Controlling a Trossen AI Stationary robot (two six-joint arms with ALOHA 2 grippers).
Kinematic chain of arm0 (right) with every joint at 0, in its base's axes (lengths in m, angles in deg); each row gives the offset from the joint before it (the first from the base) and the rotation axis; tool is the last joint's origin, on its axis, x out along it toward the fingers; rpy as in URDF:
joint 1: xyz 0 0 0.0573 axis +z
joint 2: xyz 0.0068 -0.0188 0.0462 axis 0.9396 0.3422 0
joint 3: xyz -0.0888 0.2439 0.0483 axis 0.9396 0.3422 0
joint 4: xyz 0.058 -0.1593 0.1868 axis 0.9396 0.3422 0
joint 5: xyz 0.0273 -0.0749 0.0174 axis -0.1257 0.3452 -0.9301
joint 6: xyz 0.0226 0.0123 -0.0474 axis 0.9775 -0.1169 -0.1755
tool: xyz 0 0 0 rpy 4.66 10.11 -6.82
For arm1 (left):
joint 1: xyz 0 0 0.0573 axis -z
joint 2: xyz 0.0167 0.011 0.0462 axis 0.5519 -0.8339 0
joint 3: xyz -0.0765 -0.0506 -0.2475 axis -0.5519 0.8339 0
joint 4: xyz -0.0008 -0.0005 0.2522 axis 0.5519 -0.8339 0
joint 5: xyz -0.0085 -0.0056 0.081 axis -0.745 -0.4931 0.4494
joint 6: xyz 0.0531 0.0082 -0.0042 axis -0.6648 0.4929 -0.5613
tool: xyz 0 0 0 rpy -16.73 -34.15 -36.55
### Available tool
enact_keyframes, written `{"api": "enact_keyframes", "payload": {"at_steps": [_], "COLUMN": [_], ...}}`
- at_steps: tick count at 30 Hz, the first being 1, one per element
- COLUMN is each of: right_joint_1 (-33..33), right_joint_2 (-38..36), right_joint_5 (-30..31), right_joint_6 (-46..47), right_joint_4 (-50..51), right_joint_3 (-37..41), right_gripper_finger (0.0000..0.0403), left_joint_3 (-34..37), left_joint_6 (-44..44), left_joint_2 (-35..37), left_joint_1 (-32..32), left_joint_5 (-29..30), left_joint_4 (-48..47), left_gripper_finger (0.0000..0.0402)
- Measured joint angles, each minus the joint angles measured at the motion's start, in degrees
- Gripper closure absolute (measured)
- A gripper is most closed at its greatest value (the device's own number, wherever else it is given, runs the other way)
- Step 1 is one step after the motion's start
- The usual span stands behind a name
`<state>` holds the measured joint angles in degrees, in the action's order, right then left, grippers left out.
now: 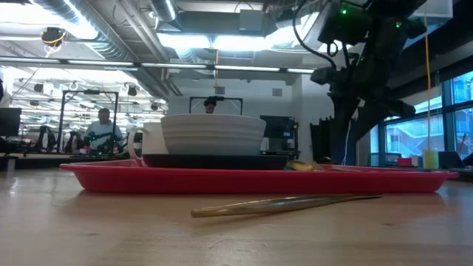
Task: Set up tray
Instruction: Adjust the red tray
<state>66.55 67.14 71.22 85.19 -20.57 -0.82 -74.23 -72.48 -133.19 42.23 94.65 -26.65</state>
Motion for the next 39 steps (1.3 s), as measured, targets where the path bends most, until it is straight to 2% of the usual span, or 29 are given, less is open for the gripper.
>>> {"api": "enact_keyframes", "payload": {"at_steps": [6, 10, 15, 21, 26, 32, 35, 39], "right_joint_1": [1.52, 3.53, 7.49, 10.76, 11.97, 11.99, 11.74, 11.22], "right_joint_2": [2.38, 2.59, 3.05, 6.22, 7.13, 5.27, 5.02, 5.11], "right_joint_5": [-0.39, -2.06, -5.85, -1.59, -1.30, -0.18, 2.23, 2.50], "right_joint_6": [-2.03, -3.18, -6.32, -11.25, -17.05, -12.22, -7.65, -1.05], "right_joint_4": [0.21, 0.34, -4.06, -2.12, -2.13, 4.88, 11.46, 18.75], "right_joint_3": [-0.02, -0.02, -0.02, 0.00, 0.00, 0.00, 0.00, 0.00], "right_gripper_finger": [0.0288, 0.0312, 0.0338, 0.0375, 0.0398, 0.0400, 0.0399, 0.0399], "left_joint_3": [0.00, 0.00, 0.00, 0.00, -0.01, 0.00, 0.00, 0.00], "left_joint_6": [1.07, 1.09, 1.07, 1.05, 1.77, 6.76, 9.28, 12.69], "left_joint_2": [0.00, 0.00, 0.00, 0.00, 0.02, 0.02, -0.02, -0.29], "left_joint_1": [0.00, 0.00, 0.00, 0.00, 0.00, 0.01, 0.00, 0.00], "left_joint_5": [0.00, -0.01, -0.02, 0.00, -0.22, -1.66, -1.72, -1.72], "left_joint_4": [-0.31, -0.37, -0.39, -0.46, -1.08, -5.27, -7.17, -8.99], "left_gripper_finger": [0.0300, 0.0300, 0.0300, 0.0300, 0.0300, 0.0300, 0.0300, 0.0300]}}
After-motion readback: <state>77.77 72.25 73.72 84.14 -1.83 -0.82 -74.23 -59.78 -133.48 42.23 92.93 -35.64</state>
